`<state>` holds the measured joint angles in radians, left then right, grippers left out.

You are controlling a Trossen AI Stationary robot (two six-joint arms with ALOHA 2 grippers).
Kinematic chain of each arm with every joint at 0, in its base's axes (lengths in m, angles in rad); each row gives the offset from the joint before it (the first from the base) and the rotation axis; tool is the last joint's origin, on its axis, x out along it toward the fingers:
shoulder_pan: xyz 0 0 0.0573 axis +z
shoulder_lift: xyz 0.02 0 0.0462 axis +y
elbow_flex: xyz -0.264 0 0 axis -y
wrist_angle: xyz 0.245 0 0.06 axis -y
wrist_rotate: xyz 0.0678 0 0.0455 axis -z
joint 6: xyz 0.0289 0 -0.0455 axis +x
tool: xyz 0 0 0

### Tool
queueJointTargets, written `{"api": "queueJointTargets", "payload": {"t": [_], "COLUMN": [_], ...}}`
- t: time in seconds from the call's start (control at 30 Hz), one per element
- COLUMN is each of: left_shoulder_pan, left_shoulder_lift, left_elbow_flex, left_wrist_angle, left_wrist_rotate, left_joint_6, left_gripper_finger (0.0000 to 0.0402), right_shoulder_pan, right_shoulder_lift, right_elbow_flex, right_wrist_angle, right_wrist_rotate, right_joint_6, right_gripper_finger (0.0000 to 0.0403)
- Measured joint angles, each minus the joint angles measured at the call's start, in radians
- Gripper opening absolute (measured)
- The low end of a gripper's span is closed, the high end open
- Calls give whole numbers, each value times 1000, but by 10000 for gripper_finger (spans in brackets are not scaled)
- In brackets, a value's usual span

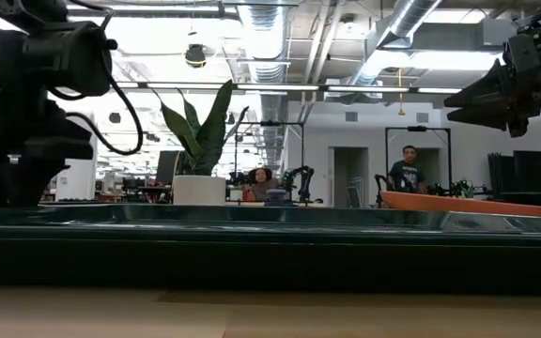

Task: Pick and place plate/cup/fork/spoon on tray
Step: Put the pink fork on the left side of the black tray

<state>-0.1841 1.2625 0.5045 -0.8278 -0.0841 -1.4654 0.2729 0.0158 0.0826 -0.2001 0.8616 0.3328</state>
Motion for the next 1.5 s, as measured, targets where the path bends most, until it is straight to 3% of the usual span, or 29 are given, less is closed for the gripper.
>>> {"api": "queueJointTargets", "payload": {"t": [0.3,0.53,0.77,0.97,1.07,1.27,1.37,1.5], "left_shoulder_pan": [0,1,0,0,0,0,0,25], "left_shoulder_lift": [-6,-73,-171,-255,-286,-329,-324,-303], "left_elbow_flex": [-20,-15,91,223,299,357,353,287], "left_wrist_angle": [15,-4,-48,-77,-55,254,450,850], "left_wrist_rotate": [8,19,-8,-35,-90,-122,-81,55], "left_joint_6": [-15,-52,-77,-51,-22,150,247,339], "left_gripper_finger": [21,20,20,20,20,20,20,20], "right_shoulder_pan": [0,0,0,-1,-3,-16,-32,-70], "right_shoulder_lift": [0,0,0,0,0,0,8,110], "right_elbow_flex": [0,0,-1,-5,-4,-3,-3,13], "right_wrist_angle": [0,2,8,164,201,223,317,515], "right_wrist_rotate": [0,0,0,-2,24,36,-97,-238], "right_joint_6": [0,0,3,264,298,415,479,477], "right_gripper_finger": [232,232,232,232,232,232,232,232]}}
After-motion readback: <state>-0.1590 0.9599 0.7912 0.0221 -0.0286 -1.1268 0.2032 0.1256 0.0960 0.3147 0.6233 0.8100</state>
